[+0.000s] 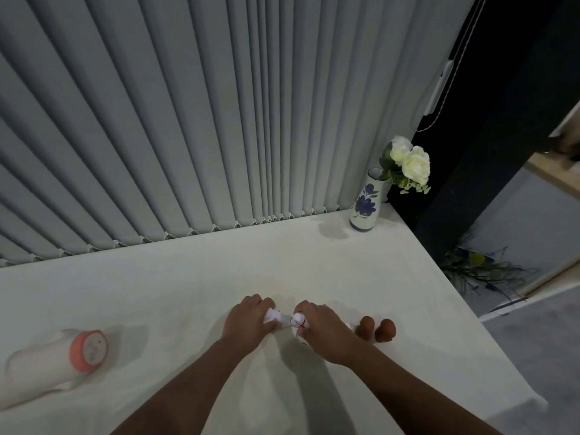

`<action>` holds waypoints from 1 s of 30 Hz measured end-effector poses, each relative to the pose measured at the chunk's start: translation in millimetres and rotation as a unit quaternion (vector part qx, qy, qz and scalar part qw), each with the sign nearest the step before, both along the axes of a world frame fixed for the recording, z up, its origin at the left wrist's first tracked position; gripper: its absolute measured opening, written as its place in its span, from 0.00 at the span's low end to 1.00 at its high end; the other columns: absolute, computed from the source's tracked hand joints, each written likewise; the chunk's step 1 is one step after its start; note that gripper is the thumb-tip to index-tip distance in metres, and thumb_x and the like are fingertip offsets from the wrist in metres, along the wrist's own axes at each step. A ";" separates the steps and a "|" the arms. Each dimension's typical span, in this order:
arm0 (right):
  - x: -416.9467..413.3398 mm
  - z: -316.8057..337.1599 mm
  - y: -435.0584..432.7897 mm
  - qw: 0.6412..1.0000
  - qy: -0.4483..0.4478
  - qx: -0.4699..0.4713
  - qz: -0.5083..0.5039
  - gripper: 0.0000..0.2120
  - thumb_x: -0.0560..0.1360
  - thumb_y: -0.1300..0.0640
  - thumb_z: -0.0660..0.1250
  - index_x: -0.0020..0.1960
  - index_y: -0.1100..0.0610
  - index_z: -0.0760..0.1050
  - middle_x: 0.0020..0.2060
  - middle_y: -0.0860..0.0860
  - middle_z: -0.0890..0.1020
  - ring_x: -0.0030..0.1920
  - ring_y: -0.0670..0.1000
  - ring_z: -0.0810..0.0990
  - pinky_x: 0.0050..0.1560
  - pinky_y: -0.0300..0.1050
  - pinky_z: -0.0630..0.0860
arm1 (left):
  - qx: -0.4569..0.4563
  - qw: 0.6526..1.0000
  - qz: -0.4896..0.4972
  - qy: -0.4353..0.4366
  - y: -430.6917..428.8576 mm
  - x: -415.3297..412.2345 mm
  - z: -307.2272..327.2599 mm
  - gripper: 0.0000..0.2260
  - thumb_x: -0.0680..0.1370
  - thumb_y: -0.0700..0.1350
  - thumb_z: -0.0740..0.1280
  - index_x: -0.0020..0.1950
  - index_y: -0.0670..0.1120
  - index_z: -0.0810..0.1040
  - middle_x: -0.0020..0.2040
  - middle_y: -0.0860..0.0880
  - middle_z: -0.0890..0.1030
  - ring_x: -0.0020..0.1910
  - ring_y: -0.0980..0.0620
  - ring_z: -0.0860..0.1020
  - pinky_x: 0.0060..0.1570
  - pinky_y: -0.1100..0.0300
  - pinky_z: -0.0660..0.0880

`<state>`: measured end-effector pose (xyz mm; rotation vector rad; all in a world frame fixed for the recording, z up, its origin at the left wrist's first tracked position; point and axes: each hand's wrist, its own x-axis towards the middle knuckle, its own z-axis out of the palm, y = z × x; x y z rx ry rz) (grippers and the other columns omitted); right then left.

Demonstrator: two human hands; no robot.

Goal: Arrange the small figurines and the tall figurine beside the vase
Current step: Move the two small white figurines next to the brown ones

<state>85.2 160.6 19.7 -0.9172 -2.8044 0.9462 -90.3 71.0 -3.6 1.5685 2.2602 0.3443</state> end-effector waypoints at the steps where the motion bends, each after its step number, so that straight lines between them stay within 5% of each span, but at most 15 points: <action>1: 0.1 -1.0 0.1 1.000 0.008 -0.002 -0.001 0.06 0.72 0.60 0.63 0.49 0.56 0.72 0.47 0.52 0.80 0.45 0.57 0.77 0.48 0.49 0.69 | -0.006 1.000 -0.008 0.005 3.0 -0.5 0.6 0.31 0.63 0.66 0.50 0.56 0.51 0.75 0.50 0.49 0.77 0.52 0.48 0.73 0.46 0.55 0.68; 5: 0.3 -6.9 0.4 0.999 0.025 0.022 0.008 0.06 0.73 0.62 0.62 0.49 0.56 0.74 0.49 0.51 0.79 0.48 0.54 0.75 0.55 0.50 0.69 | -0.026 0.999 -0.038 0.019 12.6 -3.2 0.7 0.25 0.68 0.64 0.55 0.56 0.50 0.74 0.50 0.49 0.77 0.52 0.47 0.72 0.47 0.54 0.68; 10: 4.0 -11.8 0.0 0.998 0.025 0.053 -0.004 0.10 0.75 0.59 0.62 0.56 0.53 0.74 0.54 0.50 0.79 0.54 0.53 0.75 0.63 0.50 0.65 | -0.043 0.997 -0.072 0.002 13.0 -11.0 2.2 0.29 0.64 0.67 0.53 0.56 0.52 0.74 0.51 0.50 0.77 0.52 0.49 0.71 0.48 0.54 0.70; 13: 6.2 -13.1 -5.1 0.993 -0.021 0.104 -0.048 0.14 0.76 0.52 0.62 0.62 0.46 0.71 0.59 0.45 0.78 0.62 0.48 0.73 0.74 0.55 0.52 | -0.043 0.997 -0.069 -0.008 9.4 -11.1 1.6 0.21 0.69 0.61 0.64 0.57 0.52 0.74 0.53 0.50 0.77 0.54 0.48 0.71 0.50 0.53 0.70; 17: 8.5 -16.1 -20.4 0.982 -0.007 0.138 -0.132 0.22 0.76 0.49 0.64 0.69 0.48 0.67 0.63 0.47 0.77 0.68 0.50 0.69 0.74 0.58 0.44 | -0.024 0.998 -0.059 -0.006 5.4 -5.4 0.4 0.18 0.72 0.56 0.66 0.60 0.51 0.73 0.55 0.50 0.77 0.56 0.47 0.70 0.49 0.54 0.69; 20: 10.3 -21.9 -27.5 0.975 0.021 0.137 -0.174 0.19 0.75 0.51 0.67 0.65 0.50 0.71 0.61 0.47 0.78 0.66 0.51 0.72 0.73 0.60 0.46 | 0.006 0.999 -0.027 -0.024 4.5 1.4 -0.4 0.18 0.74 0.54 0.66 0.62 0.51 0.71 0.58 0.51 0.76 0.57 0.48 0.70 0.49 0.54 0.70; 24: 13.6 -31.0 -26.8 0.975 0.048 0.149 -0.160 0.14 0.72 0.53 0.71 0.57 0.50 0.76 0.54 0.46 0.81 0.59 0.51 0.78 0.71 0.60 0.50 | 0.028 0.999 -0.010 -0.038 2.5 4.0 -2.7 0.17 0.74 0.51 0.67 0.62 0.50 0.71 0.59 0.51 0.74 0.57 0.49 0.69 0.49 0.55 0.72; 30: 19.4 -19.9 -15.8 0.986 0.052 0.116 -0.104 0.13 0.78 0.50 0.63 0.62 0.48 0.72 0.60 0.43 0.77 0.64 0.45 0.72 0.73 0.48 0.42 | 0.045 0.998 0.000 -0.047 4.3 2.1 -0.1 0.17 0.73 0.50 0.68 0.61 0.50 0.72 0.57 0.52 0.75 0.56 0.50 0.70 0.50 0.54 0.72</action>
